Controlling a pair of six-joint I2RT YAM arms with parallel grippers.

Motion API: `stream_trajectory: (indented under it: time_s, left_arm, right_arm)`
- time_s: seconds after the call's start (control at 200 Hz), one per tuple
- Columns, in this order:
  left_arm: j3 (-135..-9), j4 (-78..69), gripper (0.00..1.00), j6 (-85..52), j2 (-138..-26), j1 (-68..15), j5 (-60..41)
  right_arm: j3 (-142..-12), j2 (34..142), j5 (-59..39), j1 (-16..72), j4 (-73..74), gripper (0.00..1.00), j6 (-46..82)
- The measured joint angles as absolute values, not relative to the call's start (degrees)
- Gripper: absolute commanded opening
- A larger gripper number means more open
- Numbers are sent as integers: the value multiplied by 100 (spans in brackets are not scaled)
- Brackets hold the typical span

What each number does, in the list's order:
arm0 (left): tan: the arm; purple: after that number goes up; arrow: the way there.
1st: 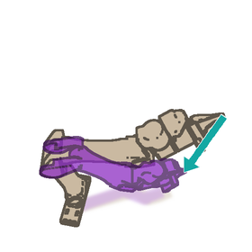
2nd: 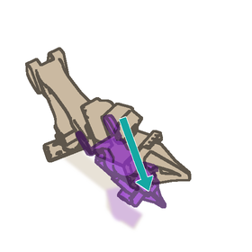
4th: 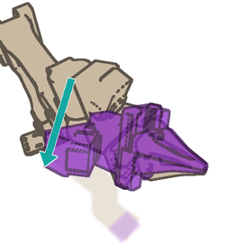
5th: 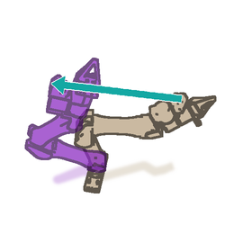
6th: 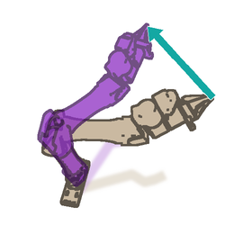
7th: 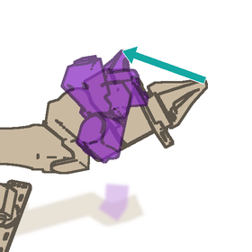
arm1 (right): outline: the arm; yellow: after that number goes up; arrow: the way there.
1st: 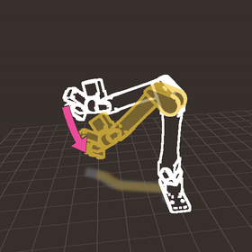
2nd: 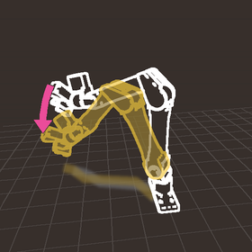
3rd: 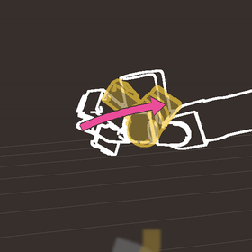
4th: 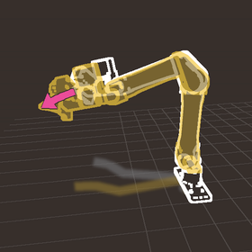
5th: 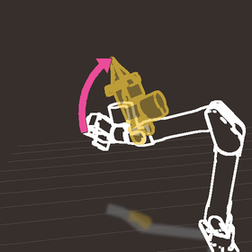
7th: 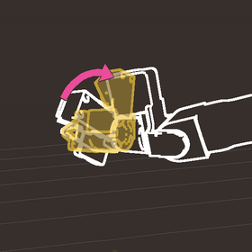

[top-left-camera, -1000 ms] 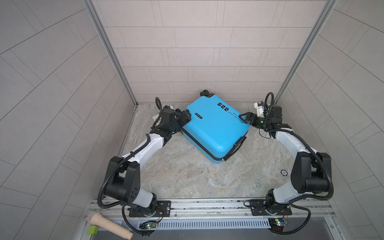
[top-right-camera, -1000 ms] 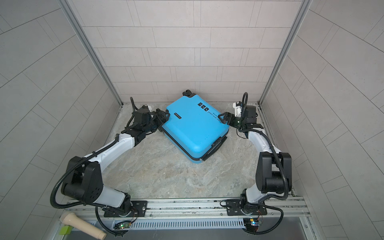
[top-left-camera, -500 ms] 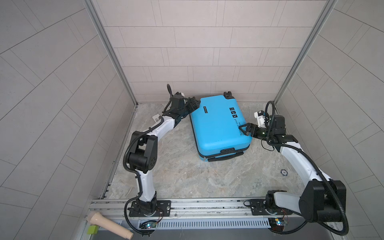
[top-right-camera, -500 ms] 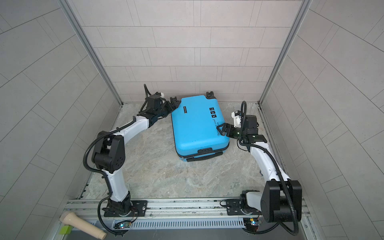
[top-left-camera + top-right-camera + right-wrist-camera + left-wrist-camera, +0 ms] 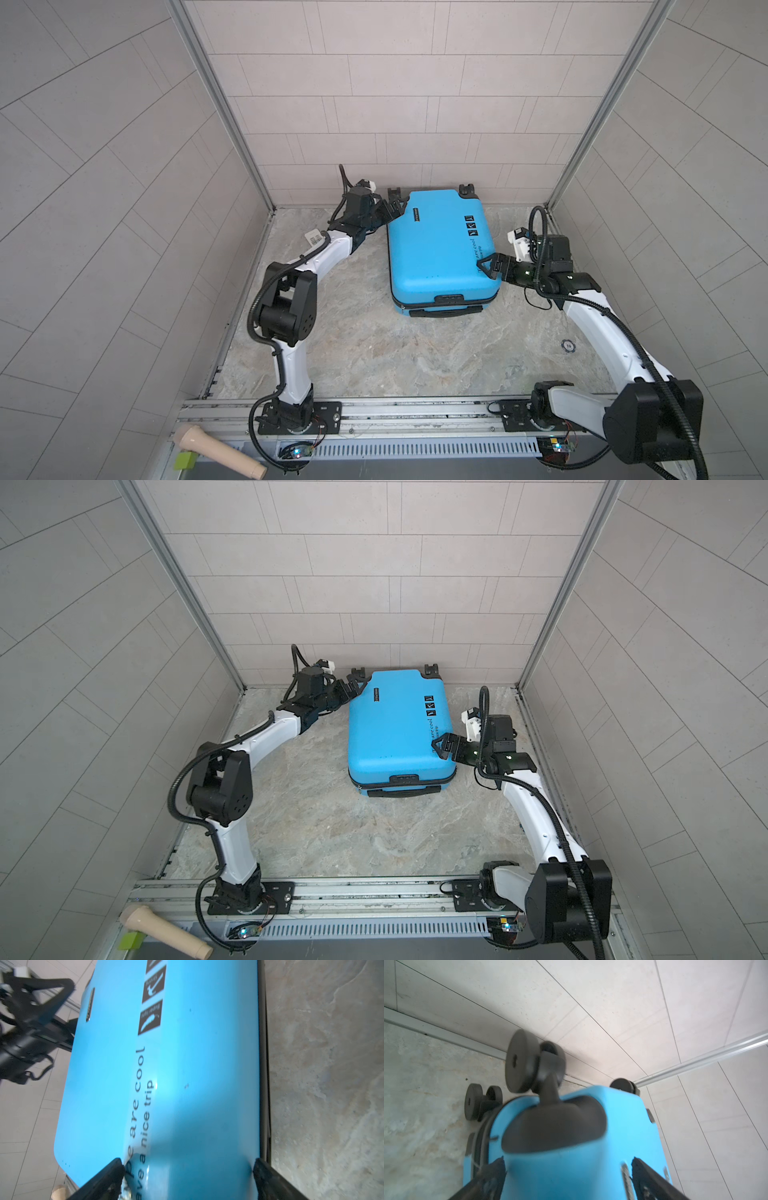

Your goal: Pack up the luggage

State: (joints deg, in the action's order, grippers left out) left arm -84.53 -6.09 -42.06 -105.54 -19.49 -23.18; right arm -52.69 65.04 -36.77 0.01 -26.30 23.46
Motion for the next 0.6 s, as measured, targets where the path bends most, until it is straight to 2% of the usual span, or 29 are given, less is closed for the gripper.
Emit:
stream_trajectory:
  time_s: [0.19, 0.33, 0.6]
  left_arm:
    - [-7516, -99, 100, -3306, -8337, -2403, -2034]
    - [-6604, 255, 100, -2585, -6873, -3205, -1378]
    - [-4995, 985, 97, -2102, -5852, -5092, 325]
  right_arm:
    - [-5094, 5951, -3529, 5, -3262, 99, 2248]
    - [-4744, 5627, -3555, 47, -3489, 98, 2274]
    - [-4204, 5118, -3487, 368, -3669, 98, 2340]
